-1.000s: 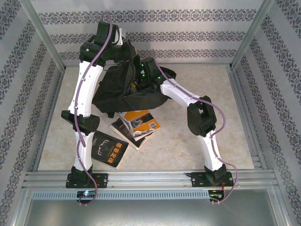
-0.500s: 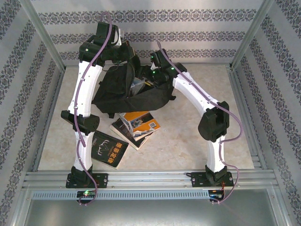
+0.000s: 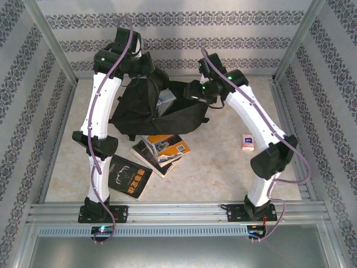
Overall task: Pack the student bag
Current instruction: Pick up the personal item from the middle-right of the table.
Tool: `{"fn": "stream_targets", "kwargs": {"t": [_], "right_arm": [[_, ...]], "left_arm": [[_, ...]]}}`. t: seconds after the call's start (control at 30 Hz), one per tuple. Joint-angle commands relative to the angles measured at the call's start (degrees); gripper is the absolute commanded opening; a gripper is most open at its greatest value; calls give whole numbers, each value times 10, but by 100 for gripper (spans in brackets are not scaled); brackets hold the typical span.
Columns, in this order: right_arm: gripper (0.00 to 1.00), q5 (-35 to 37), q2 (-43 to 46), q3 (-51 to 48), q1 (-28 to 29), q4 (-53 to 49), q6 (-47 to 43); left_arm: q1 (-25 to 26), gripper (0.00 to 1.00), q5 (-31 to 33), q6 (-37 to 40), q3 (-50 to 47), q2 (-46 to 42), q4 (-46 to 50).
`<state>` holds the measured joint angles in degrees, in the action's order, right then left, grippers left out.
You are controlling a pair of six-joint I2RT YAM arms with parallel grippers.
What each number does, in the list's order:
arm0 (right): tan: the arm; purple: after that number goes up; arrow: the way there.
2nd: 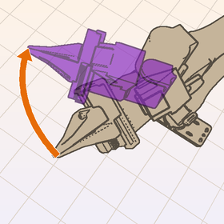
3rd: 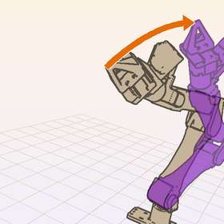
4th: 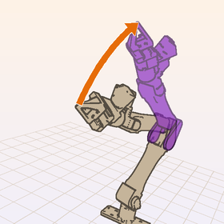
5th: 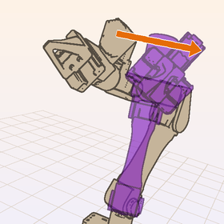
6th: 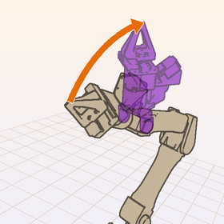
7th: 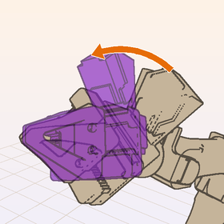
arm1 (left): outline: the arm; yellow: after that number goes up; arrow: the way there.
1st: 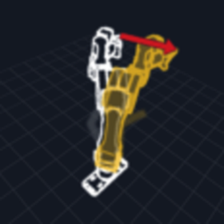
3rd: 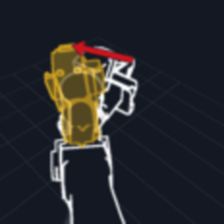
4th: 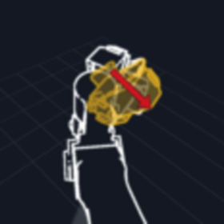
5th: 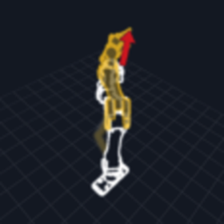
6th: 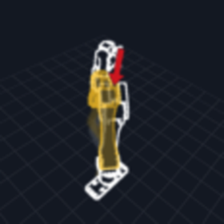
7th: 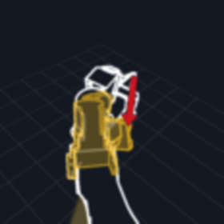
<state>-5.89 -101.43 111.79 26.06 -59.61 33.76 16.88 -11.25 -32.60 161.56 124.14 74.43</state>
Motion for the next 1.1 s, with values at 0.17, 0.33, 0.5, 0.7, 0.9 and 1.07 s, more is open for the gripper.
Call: {"fn": "stream_targets", "kwargs": {"t": [0.17, 0.33, 0.5, 0.7, 0.9, 1.07], "right_arm": [[63, 59, 119, -178, -104, -7, -42], [81, 83, 158, -271, -157, 16, -45], [85, 122, 183, -360, -202, 48, -48], [96, 136, 178, -413, -257, 78, -30], [98, 146, 138, -426, -277, 101, -36], [98, 138, 100, -429, -294, 108, -55]], "left_arm": [[-20, 0, 44, 19, 30, -11, -32], [-41, 0, 3, 13, 31, -23, -80], [-69, 0, -14, 20, 32, -42, -97], [-121, 0, -24, 20, 32, -54, -85], [-151, 0, -43, 16, 31, -61, -97], [-154, 0, -59, 25, 31, -54, -79]]}}
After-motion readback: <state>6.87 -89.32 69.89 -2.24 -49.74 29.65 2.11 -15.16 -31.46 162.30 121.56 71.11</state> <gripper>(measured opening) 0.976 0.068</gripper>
